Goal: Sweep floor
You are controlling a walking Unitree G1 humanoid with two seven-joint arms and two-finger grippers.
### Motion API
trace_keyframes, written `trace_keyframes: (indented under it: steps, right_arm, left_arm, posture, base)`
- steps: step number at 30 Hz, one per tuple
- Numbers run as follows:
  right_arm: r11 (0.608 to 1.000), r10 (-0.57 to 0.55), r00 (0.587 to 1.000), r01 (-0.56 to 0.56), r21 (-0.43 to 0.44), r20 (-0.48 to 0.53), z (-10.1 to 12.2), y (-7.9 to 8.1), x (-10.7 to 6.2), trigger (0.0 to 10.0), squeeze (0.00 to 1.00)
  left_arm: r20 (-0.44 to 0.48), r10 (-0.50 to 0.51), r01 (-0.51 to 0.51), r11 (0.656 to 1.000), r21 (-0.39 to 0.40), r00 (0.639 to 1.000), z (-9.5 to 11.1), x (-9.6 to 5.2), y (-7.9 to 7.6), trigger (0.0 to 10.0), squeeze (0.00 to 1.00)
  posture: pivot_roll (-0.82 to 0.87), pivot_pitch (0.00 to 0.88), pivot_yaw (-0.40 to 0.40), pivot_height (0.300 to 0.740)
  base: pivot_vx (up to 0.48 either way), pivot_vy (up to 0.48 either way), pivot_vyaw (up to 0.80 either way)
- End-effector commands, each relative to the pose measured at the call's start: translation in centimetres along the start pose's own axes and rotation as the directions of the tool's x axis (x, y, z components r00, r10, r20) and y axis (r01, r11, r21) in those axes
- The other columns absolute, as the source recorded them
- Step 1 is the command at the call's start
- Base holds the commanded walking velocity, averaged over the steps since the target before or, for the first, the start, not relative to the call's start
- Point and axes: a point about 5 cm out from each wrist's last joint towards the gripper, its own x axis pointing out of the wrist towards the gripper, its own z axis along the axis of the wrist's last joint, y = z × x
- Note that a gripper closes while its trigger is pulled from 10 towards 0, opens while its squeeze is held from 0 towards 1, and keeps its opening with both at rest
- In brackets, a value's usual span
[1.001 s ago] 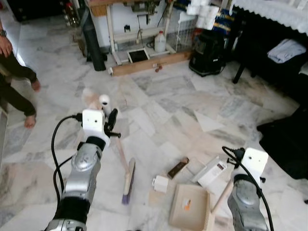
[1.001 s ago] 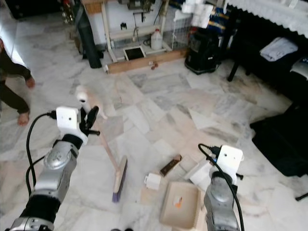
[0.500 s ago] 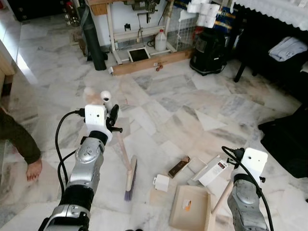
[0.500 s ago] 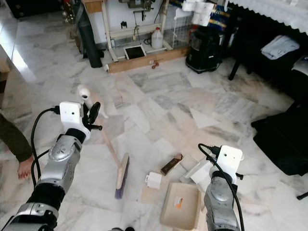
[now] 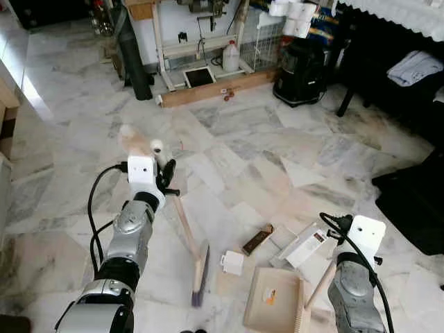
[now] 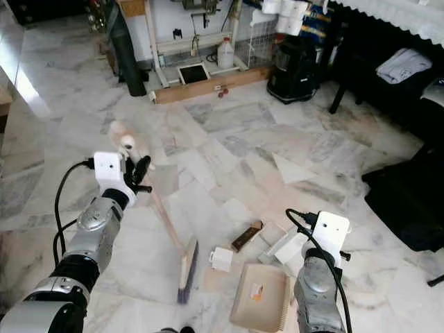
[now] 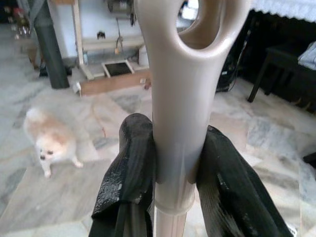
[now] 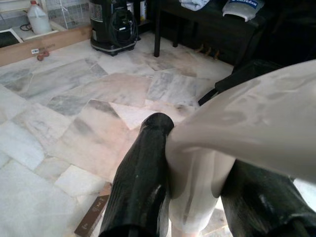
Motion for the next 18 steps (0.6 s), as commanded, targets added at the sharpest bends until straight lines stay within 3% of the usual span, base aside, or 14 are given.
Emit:
trace_keyframes:
  steps: [1,18]
  right_arm:
    - [1.000,-0.010,0.999,0.009,0.012,0.044,0.8,-0.4,0.1,10.0,0.00]
    - [1.000,-0.004,0.997,0.002,0.019,0.082,1.5,-1.4,-1.0,10.0,0.00]
  left_arm:
    - [0.041,0.024,-0.024,1.000,0.018,0.999,0.8,0.4,0.3,10.0,0.00]
    - [0.054,0.011,-0.014,0.999,0.049,0.998,0.5,0.9,-0.8,10.0,0.00]
  posture:
    - [-0.03,0.112,0.020,0.740]
    - [-0.12,0.167,0.018,0.740]
  base:
    - [0.000,0.000,0.00]
    - [0.000,0.000,0.00]
